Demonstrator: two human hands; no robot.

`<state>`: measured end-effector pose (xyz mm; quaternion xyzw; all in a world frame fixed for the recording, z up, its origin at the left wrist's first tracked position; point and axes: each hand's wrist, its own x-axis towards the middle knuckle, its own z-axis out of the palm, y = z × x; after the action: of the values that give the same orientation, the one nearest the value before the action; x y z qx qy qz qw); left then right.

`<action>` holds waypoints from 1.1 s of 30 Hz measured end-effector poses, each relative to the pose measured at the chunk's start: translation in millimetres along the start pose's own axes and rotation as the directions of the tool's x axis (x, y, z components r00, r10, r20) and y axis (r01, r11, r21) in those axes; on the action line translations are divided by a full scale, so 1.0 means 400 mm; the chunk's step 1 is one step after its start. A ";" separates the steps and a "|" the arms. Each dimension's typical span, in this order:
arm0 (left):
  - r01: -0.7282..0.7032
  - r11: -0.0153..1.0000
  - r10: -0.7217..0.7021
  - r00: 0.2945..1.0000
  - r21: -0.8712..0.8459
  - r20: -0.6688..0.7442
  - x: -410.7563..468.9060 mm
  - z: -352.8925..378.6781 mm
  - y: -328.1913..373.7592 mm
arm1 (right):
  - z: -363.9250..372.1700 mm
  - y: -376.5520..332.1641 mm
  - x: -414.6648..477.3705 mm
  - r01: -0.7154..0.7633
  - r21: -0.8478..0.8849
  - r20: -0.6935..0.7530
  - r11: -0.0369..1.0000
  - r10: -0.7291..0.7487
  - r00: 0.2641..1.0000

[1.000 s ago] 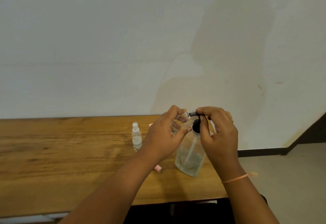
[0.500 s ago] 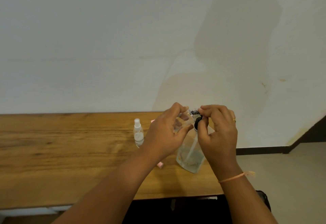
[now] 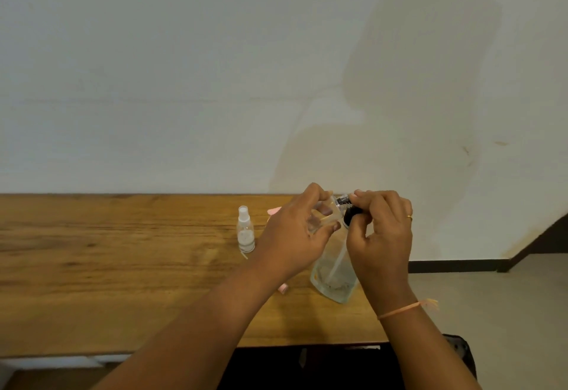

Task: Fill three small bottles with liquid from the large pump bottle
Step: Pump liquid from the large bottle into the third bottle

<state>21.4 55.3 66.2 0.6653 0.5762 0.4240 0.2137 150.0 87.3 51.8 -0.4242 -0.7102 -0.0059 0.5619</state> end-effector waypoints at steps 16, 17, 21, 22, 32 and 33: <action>-0.002 1.000 0.002 1.000 -0.001 0.030 0.005 -0.006 0.006 | 0.011 -0.002 0.005 -0.044 0.063 -0.032 0.997 0.046 0.998; -0.001 1.000 0.001 0.999 0.002 0.035 0.005 -0.007 0.006 | 0.010 -0.003 0.004 -0.046 0.064 -0.030 0.997 0.048 0.998; -0.009 1.000 0.009 1.000 -0.019 0.015 0.001 -0.007 0.005 | 0.003 -0.022 0.006 -0.057 0.080 -0.032 0.995 0.060 0.998; -0.021 1.000 0.021 1.000 -0.022 0.002 0.000 -0.007 0.006 | -0.001 -0.027 0.009 -0.064 0.082 -0.033 0.995 0.066 0.997; -0.019 0.999 0.018 1.000 0.041 0.010 0.005 -0.005 0.009 | 0.011 -0.011 0.011 -0.076 0.109 -0.054 0.991 0.082 0.995; -0.016 0.998 0.015 1.000 0.058 0.020 0.006 -0.004 0.008 | 0.016 -0.007 0.007 -0.075 0.112 -0.057 0.991 0.082 0.995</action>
<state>21.8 56.3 70.5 0.6799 0.5809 0.4019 0.1967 143.1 90.2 53.2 -0.4200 -0.6743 0.0423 0.6059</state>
